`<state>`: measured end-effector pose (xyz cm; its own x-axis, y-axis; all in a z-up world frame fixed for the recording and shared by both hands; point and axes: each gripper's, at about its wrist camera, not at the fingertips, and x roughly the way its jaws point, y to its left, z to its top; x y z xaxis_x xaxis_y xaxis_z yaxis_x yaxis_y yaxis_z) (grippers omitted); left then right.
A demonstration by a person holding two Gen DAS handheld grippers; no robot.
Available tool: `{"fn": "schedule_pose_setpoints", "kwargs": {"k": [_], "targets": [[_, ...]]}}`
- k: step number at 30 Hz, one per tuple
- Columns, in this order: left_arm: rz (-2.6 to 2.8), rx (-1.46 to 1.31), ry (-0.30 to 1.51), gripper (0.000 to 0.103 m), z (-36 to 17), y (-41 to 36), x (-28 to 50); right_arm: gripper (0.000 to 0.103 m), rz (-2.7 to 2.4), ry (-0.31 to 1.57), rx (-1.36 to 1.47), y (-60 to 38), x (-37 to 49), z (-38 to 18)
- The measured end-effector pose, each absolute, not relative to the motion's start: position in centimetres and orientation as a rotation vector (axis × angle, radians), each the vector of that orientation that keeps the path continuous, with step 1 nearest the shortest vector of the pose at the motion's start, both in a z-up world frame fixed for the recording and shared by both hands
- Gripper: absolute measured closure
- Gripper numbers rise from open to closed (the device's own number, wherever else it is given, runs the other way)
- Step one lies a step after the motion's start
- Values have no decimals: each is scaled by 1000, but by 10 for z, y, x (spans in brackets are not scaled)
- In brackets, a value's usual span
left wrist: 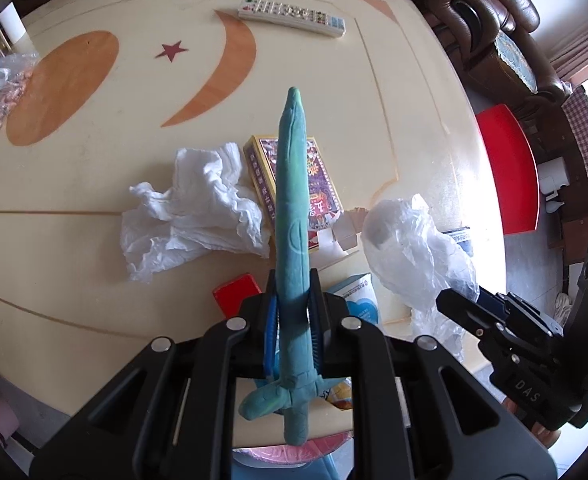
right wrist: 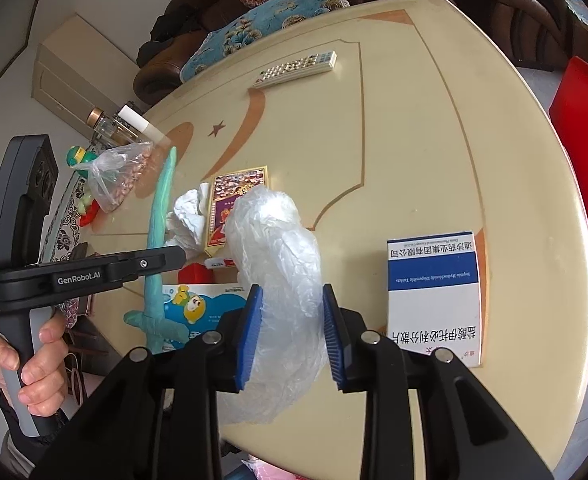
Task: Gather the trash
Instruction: 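Lift the sword and plastic bag with both tools toward the pink bin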
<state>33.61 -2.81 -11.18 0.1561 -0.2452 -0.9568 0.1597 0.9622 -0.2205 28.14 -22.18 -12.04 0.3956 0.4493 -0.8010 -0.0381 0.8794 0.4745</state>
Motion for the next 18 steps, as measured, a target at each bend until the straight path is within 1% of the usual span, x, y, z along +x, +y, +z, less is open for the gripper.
{"fn": "schedule_pose_setpoints", "kwargs": {"k": [10,15,18], "targets": [[-310,-74,1343,88,-93,-21,323,80,325,1092,424,-217,276,-103],[-328,-60,1317,88,-82,-21,316,80,312,1070,438,-220,273,-95],[-334,-58,1310,88,-79,-20,315,81,276,1040,393,-220,270,-86]]}}
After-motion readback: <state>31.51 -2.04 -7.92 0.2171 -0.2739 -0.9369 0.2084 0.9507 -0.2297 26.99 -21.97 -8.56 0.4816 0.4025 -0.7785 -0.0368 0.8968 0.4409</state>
